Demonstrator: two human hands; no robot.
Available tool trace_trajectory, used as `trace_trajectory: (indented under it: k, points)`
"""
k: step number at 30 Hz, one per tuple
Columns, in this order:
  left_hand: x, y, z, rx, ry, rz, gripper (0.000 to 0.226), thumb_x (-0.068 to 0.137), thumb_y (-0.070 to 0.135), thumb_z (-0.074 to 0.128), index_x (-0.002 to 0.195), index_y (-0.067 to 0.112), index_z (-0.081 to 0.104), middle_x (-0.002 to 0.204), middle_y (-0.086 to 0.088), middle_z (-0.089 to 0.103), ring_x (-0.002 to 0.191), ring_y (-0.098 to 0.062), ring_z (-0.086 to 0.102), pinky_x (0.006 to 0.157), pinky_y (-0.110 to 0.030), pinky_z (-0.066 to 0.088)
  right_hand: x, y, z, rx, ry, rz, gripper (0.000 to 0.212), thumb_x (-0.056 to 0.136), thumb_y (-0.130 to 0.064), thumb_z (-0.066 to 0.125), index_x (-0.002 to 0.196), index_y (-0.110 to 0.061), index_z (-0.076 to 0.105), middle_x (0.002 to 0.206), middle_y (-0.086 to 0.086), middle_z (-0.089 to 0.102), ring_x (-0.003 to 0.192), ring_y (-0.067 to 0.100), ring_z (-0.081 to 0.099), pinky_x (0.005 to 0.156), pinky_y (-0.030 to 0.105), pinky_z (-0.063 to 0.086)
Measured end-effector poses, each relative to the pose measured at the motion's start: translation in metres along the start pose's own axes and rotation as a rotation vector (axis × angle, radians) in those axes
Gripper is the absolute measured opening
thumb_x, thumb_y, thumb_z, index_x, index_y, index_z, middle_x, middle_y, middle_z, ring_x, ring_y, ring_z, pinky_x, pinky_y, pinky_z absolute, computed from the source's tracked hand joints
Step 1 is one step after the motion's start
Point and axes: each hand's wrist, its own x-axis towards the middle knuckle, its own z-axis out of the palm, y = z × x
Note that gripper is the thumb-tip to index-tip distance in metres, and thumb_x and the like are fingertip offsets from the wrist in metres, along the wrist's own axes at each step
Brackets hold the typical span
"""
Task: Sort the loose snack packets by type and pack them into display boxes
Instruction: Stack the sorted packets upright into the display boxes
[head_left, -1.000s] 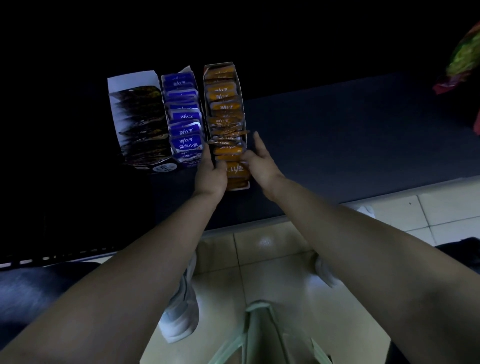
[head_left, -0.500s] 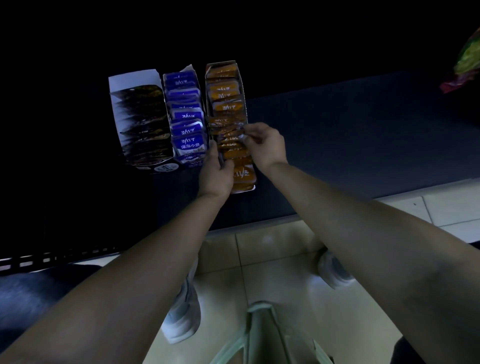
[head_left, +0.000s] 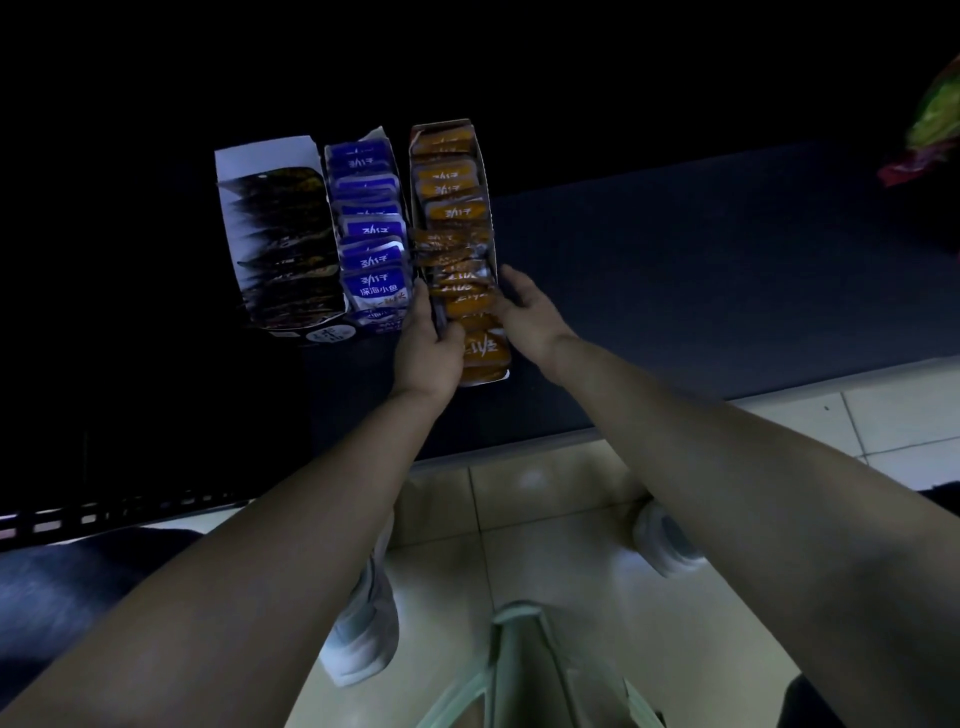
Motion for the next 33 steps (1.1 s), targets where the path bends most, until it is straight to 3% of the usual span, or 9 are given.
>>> trace_trajectory:
  k: [2,6,10,13,18,22,25,29,33]
  points:
    - [-0.002,0.002,0.0,0.004,0.0,0.022,0.067,0.095,0.019,0.047,0.153,0.032,0.016,0.152,-0.002,0.037,0.135,-0.02,0.04,0.111,-0.046,0.036,-0.001,-0.001,0.0,0.069,-0.047,0.141,0.062,0.098,-0.036,0.047,0.152,-0.019,0.02,0.142,0.006,0.047,0.122,0.022,0.051,0.099,0.031,0.042]
    - [-0.014,0.013,-0.006,0.312,0.214,0.171,0.048,0.094,0.013,0.05,0.142,0.016,0.043,0.134,-0.009,0.054,0.12,-0.022,0.053,0.102,-0.034,0.043,-0.003,0.002,0.003,0.137,-0.128,0.267,0.035,0.097,-0.047,0.044,0.119,-0.022,0.056,0.118,0.005,0.064,0.109,0.022,0.06,0.1,0.041,0.044]
    - [-0.022,0.019,-0.015,0.527,0.386,0.298,0.034,0.091,0.01,0.051,0.123,0.011,0.06,0.114,-0.012,0.057,0.108,-0.025,0.054,0.084,-0.026,0.041,-0.001,0.009,0.004,0.169,-0.149,0.286,0.046,0.093,-0.05,0.05,0.131,-0.023,0.052,0.123,0.004,0.064,0.11,0.022,0.059,0.101,0.045,0.042]
    - [-0.023,0.012,-0.014,0.418,0.45,0.118,0.024,0.092,0.014,0.051,0.113,0.008,0.061,0.114,-0.015,0.057,0.109,-0.03,0.053,0.08,-0.027,0.036,-0.002,0.01,0.004,0.248,-0.114,0.276,0.053,0.097,-0.04,0.049,0.146,-0.029,0.032,0.128,0.002,0.06,0.106,0.02,0.059,0.079,0.037,0.047]
    - [-0.023,0.017,0.001,-0.036,0.245,-0.286,0.031,0.098,0.03,0.046,0.12,0.009,0.05,0.119,-0.012,0.059,0.098,-0.023,0.055,0.076,-0.029,0.038,-0.005,0.012,0.005,0.205,-0.129,0.246,0.043,0.099,-0.033,0.047,0.141,-0.036,0.037,0.127,0.0,0.059,0.114,0.021,0.055,0.097,0.044,0.045]
    - [-0.015,0.029,0.004,-0.279,0.068,-0.467,0.039,0.098,0.042,0.043,0.133,0.025,0.041,0.118,-0.003,0.053,0.097,-0.02,0.05,0.08,-0.035,0.037,-0.009,0.012,0.003,0.1,-0.168,0.169,0.048,0.102,-0.036,0.04,0.147,-0.041,0.023,0.134,-0.004,0.052,0.12,0.02,0.05,0.097,0.042,0.048]
    - [-0.009,0.026,0.0,-0.365,0.083,-0.477,0.042,0.097,0.037,0.049,0.137,0.029,0.038,0.128,-0.003,0.054,0.106,-0.021,0.053,0.084,-0.037,0.043,-0.01,0.011,0.003,0.017,-0.187,0.112,0.065,0.1,-0.042,0.041,0.152,-0.04,0.003,0.142,-0.004,0.044,0.124,0.019,0.047,0.102,0.041,0.045]
    - [-0.014,0.018,0.004,-0.475,0.055,-0.414,0.049,0.096,0.033,0.052,0.141,0.038,0.033,0.133,0.001,0.052,0.116,-0.022,0.051,0.094,-0.045,0.04,-0.014,0.006,0.003,-0.073,-0.2,0.056,0.068,0.102,-0.041,0.04,0.153,-0.035,-0.004,0.15,-0.004,0.035,0.132,0.015,0.04,0.114,0.035,0.031]
    - [-0.016,0.014,0.009,-0.508,0.058,-0.275,0.048,0.097,0.02,0.052,0.139,0.038,0.034,0.126,0.003,0.054,0.115,-0.02,0.055,0.098,-0.045,0.048,-0.019,0.003,-0.001,-0.114,-0.196,-0.099,0.07,0.104,-0.03,0.039,0.15,-0.037,-0.013,0.139,-0.011,0.033,0.126,0.007,0.035,0.105,0.023,0.028]
